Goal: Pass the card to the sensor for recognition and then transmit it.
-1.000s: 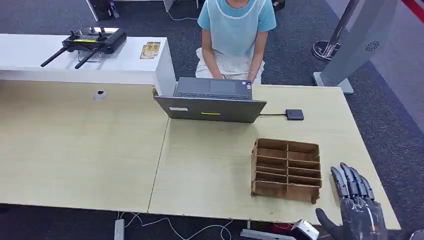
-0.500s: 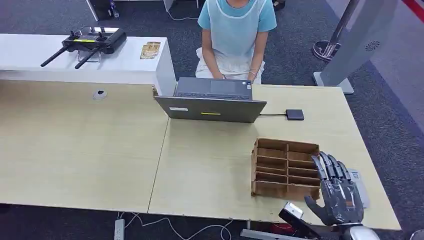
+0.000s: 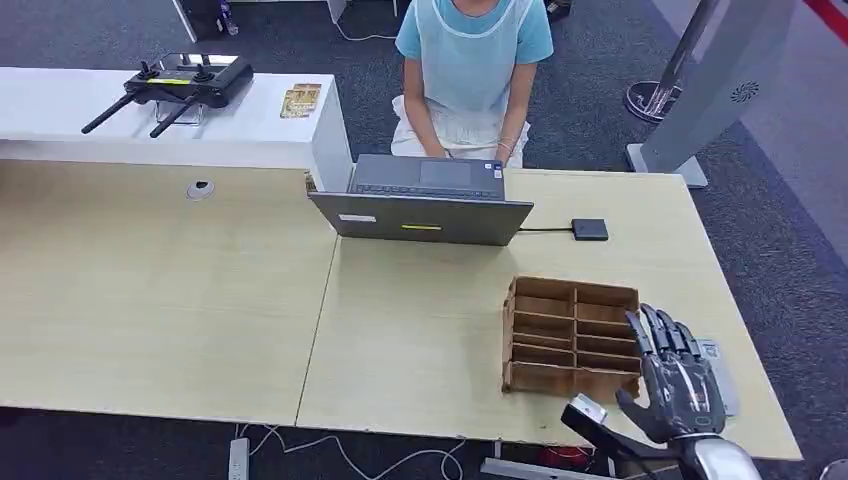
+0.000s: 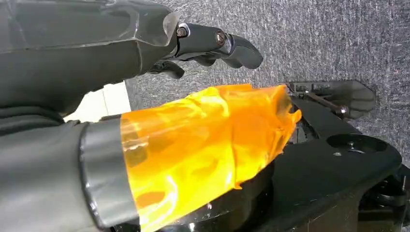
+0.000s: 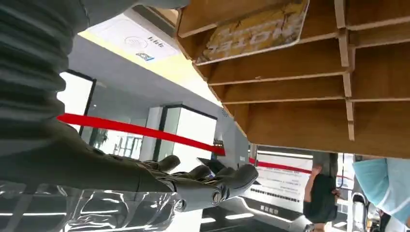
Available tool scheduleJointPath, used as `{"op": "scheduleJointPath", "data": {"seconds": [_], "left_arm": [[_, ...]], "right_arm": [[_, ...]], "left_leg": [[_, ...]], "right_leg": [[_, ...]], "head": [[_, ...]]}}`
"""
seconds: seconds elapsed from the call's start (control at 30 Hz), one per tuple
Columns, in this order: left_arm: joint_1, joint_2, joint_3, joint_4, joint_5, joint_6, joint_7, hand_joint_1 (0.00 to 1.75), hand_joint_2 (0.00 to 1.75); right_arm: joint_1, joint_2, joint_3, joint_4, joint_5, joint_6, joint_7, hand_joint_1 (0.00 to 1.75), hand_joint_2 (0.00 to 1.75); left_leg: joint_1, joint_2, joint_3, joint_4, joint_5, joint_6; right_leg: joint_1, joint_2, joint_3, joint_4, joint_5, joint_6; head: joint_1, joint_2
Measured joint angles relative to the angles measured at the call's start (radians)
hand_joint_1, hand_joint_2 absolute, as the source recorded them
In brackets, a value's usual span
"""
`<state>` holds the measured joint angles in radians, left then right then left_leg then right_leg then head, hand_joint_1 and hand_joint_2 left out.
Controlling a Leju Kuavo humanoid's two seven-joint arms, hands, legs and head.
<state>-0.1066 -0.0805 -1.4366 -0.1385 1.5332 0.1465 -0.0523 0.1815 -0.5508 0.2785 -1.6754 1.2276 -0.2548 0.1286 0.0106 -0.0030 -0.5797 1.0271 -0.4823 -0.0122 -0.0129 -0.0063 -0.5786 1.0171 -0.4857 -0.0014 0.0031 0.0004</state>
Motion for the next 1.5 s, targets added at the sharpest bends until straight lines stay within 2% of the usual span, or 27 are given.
{"op": "scheduleJointPath", "data": {"seconds": [0.3, 0.4, 0.47, 0.53, 0.6, 0.63, 0.8, 0.87, 1.0, 1.03, 1.13, 1.33, 1.37, 1.4, 1.5], "left_arm": [[0.0, 0.0, -0.001, 0.0, 0.001, 0.0, 0.006, 0.0, 0.0], [0.0, 0.0, -0.001, 0.0, 0.002, 0.0, 0.006, 0.0, 0.0], [0.0, 0.0, -0.001, 0.0, 0.002, 0.0, 0.007, 0.0, 0.0], [0.0, 0.0, -0.001, 0.0, 0.002, 0.0, 0.007, 0.0, 0.0], [0.0, 0.0, -0.001, 0.0, 0.002, 0.0, 0.007, 0.0, 0.0], [0.0, 0.0, -0.001, 0.0, 0.002, 0.0, 0.007, 0.0, 0.0], [0.0, 0.0, -0.001, 0.0, 0.003, 0.0, 0.007, 0.0, 0.0], [0.0, 0.0, -0.001, 0.0, 0.003, 0.0, 0.007, 0.0, 0.0], [0.0, 0.0, -0.001, 0.0, 0.004, 0.0, 0.007, 0.0, 0.0], [0.0, 0.0, -0.001, 0.0, 0.004, 0.0, 0.007, 0.0, 0.0], [0.0, 0.0, -0.001, 0.0, 0.004, 0.001, 0.007, 0.0, 0.0], [0.0, 0.0, -0.001, 0.0, 0.004, 0.001, 0.008, 0.0, 0.0], [0.0, 0.0, -0.001, 0.0, 0.004, 0.001, 0.008, 0.0, 0.0], [0.0, 0.0, -0.001, 0.0, 0.004, 0.001, 0.008, 0.0, 0.0], [0.0, 0.0, -0.001, 0.0, 0.004, 0.001, 0.008, 0.0, 0.0]], "right_arm": [[0.0, 0.009, -0.001, 0.006, 0.0, 0.004, -0.004, 0.09, 1.75], [-0.001, 0.014, -0.001, 0.005, -0.024, 0.007, -0.02, 0.24, 1.75], [-0.001, 0.016, 0.0, 0.004, -0.034, 0.01, -0.026, 0.44, 1.75], [-0.001, 0.018, 0.0, 0.004, -0.034, 0.011, -0.032, 0.42, 1.75], [-0.001, 0.019, 0.001, 0.004, -0.035, 0.01, -0.034, 0.47, 1.75], [-0.001, 0.019, 0.001, 0.004, -0.035, 0.01, -0.034, 0.56, 1.75], [-0.001, 0.024, 0.006, 0.003, -0.049, 0.006, -0.047, 0.61, 1.75], [-0.001, 0.027, 0.01, 0.003, -0.049, 0.006, -0.05, 0.72, 1.75], [-0.001, 0.029, 0.018, 0.003, -0.05, 0.006, -0.051, 0.7, 1.75], [-0.001, 0.029, 0.02, 0.003, -0.05, 0.006, -0.051, 0.75, 1.75], [-0.001, 0.029, 0.025, 0.003, -0.05, 0.006, -0.051, 0.75, 1.75], [-0.001, 0.029, 0.028, 0.003, -0.05, 0.006, -0.051, 0.96, 1.75], [-0.001, 0.029, 0.029, 0.003, -0.05, 0.006, -0.051, 0.87, 1.75], [-0.001, 0.029, 0.03, 0.003, -0.05, 0.006, -0.051, 0.87, 1.75], [-0.002, 0.029, 0.032, 0.003, -0.05, 0.006, -0.051, 0.99, 1.75]], "left_leg": [[0.0, 0.0, 0.0, 0.0, 0.0, 0.0], [0.0, 0.0, 0.0, 0.0, 0.0, 0.0], [0.0, 0.0, 0.0, 0.0, 0.0, 0.0], [0.0, 0.0, 0.0, 0.0, 0.0, 0.0], [0.0, 0.0, 0.0, 0.0, 0.0, 0.0], [0.0, 0.0, 0.0, 0.0, 0.0, 0.0], [0.0, 0.0, 0.0, 0.0, 0.0, 0.0], [0.0, 0.0, 0.0, 0.0, 0.0, 0.0], [0.0, 0.0, 0.0, 0.0, 0.0, 0.0], [0.0, 0.0, 0.0, 0.0, 0.0, 0.0], [0.0, 0.0, 0.0, 0.0, 0.0, 0.0], [0.0, 0.0, 0.0, 0.0, 0.0, 0.0], [0.0, 0.0, 0.0, 0.0, 0.0, 0.0], [0.0, 0.0, 0.0, 0.0, 0.0, 0.0], [0.0, 0.0, 0.0, 0.0, 0.0, 0.0]], "right_leg": [[0.0, 0.0, 0.0, 0.0, 0.0, 0.0], [0.0, 0.0, 0.0, 0.0, 0.0, 0.0], [0.0, 0.0, 0.0, 0.0, 0.0, 0.0], [0.0, 0.0, 0.0, 0.0, 0.0, 0.0], [0.0, 0.0, 0.0, 0.0, 0.0, 0.0], [0.0, 0.0, 0.0, 0.0, 0.0, 0.0], [0.0, 0.0, 0.0, 0.0, 0.0, 0.0], [0.0, 0.0, 0.0, 0.0, 0.0, 0.0], [0.0, 0.0, 0.0, 0.0, 0.0, 0.0], [0.0, 0.0, 0.0, 0.0, 0.0, 0.0], [0.0, 0.0, 0.0, 0.0, 0.0, 0.0], [0.0, 0.0, 0.0, 0.0, 0.0, 0.0], [0.0, 0.0, 0.0, 0.0, 0.0, 0.0], [0.0, 0.0, 0.0, 0.0, 0.0, 0.0], [0.0, 0.0, 0.0, 0.0, 0.0, 0.0]], "head": [[0.0, 0.0], [0.0, 0.0], [0.0, 0.0], [0.0, 0.0], [0.0, 0.0], [0.0, 0.0], [0.0, 0.0], [0.0, 0.0], [0.0, 0.0], [0.0, 0.0], [0.0, 0.0], [0.0, 0.0], [0.0, 0.0], [0.0, 0.0], [0.0, 0.0]]}}
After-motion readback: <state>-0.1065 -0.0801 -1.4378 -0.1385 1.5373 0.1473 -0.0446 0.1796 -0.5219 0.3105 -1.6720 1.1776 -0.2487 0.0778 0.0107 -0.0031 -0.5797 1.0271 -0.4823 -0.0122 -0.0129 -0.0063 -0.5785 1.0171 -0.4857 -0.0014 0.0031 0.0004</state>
